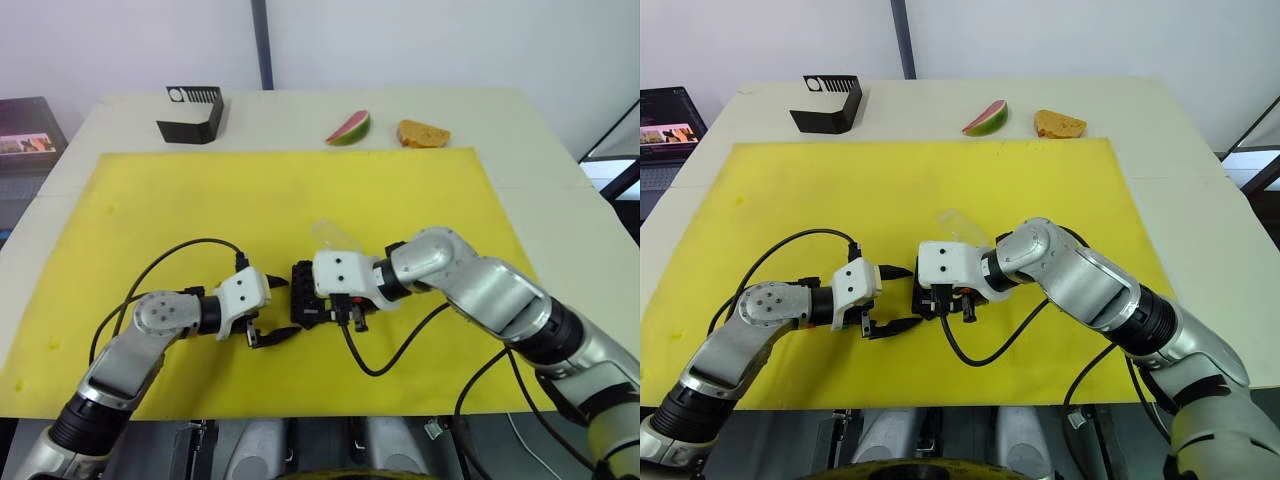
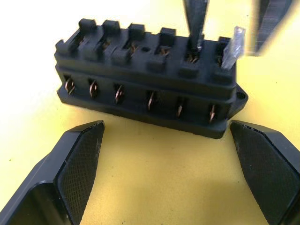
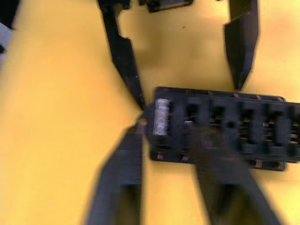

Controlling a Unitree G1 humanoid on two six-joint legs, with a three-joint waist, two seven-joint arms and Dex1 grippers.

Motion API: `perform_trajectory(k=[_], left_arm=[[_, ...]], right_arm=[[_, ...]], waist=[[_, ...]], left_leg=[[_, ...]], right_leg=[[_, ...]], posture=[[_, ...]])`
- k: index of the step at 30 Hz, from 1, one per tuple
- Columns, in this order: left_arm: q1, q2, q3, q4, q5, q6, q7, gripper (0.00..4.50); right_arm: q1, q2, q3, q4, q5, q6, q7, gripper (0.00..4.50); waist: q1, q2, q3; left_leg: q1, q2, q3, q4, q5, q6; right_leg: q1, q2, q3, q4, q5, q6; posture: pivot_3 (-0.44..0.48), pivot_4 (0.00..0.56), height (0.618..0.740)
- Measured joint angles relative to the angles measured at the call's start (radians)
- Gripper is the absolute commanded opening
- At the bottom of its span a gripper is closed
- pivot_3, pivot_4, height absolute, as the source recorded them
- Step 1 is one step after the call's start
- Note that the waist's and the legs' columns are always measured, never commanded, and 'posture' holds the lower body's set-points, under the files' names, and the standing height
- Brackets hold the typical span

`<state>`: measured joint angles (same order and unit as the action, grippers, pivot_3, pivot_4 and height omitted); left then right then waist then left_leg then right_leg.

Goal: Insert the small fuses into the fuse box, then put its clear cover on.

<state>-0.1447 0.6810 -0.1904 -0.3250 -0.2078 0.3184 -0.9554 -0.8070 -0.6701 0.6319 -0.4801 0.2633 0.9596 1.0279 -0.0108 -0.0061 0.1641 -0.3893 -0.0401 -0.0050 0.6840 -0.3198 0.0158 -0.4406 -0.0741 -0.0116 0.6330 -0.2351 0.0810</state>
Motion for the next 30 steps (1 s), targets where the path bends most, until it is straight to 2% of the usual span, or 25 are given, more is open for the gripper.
perform_trajectory(k=[10, 13, 16, 19, 24, 30], left_arm=[[0.0, 0.0, 0.0, 0.0, 0.0, 0.0, -0.001, 4.5], [0.0, 0.001, 0.0, 0.0, 0.0, 0.0, -0.001, 4.5], [0.0, 0.001, 0.001, 0.0, -0.001, 0.0, -0.002, 4.5], [0.001, 0.004, 0.003, 0.0, -0.005, 0.001, -0.004, 4.5], [0.008, 0.014, 0.017, 0.0, -0.024, 0.011, -0.007, 4.5], [0.005, 0.017, 0.039, 0.0, -0.046, 0.037, -0.007, 4.5]], right_arm=[[0.0, 0.024, -0.065, 0.014, 0.057, 0.057, -0.003, 2.32], [0.008, 0.034, -0.121, 0.018, 0.085, 0.031, -0.001, 2.32], [0.026, 0.059, -0.192, 0.03, 0.117, -0.017, 0.0, 1.51], [0.077, 0.075, -0.218, 0.059, 0.13, -0.082, -0.002, 0.06], [0.157, 0.093, -0.216, 0.114, 0.118, -0.167, -0.012, 0.06], [0.186, 0.09, -0.214, 0.114, 0.114, -0.189, -0.001, 0.06]], waist=[[0.001, 0.0, 0.0], [0.0, 0.0, 0.0], [0.0, 0.0, 0.0], [0.0, 0.0, 0.0], [-0.001, 0.0, 0.0], [-0.001, 0.0, 0.0]], left_leg=[[0.0, 0.0, 0.0, 0.0, 0.0, 0.0], [0.0, 0.0, 0.0, 0.0, 0.0, 0.0], [0.0, 0.0, 0.0, 0.0, 0.0, 0.0], [0.0, 0.0, 0.0, 0.0, 0.0, 0.0], [0.0, 0.0, 0.0, 0.0, 0.0, 0.0], [0.0, 0.0, 0.0, 0.0, 0.0, 0.0]], right_leg=[[0.0, 0.0, 0.0, 0.0, 0.0, 0.0], [0.0, 0.0, 0.0, 0.0, 0.0, 0.0], [0.0, 0.0, 0.0, 0.0, 0.0, 0.0], [0.0, 0.0, 0.0, 0.0, 0.0, 0.0], [0.0, 0.0, 0.0, 0.0, 0.0, 0.0], [0.0, 0.0, 0.0, 0.0, 0.0, 0.0]], posture=[[0.0, 0.15, 0.74], [0.0, 0.15, 0.74], [0.0, 0.15, 0.74], [0.0, 0.15, 0.74], [0.0, 0.15, 0.74], [0.0, 0.15, 0.74]])
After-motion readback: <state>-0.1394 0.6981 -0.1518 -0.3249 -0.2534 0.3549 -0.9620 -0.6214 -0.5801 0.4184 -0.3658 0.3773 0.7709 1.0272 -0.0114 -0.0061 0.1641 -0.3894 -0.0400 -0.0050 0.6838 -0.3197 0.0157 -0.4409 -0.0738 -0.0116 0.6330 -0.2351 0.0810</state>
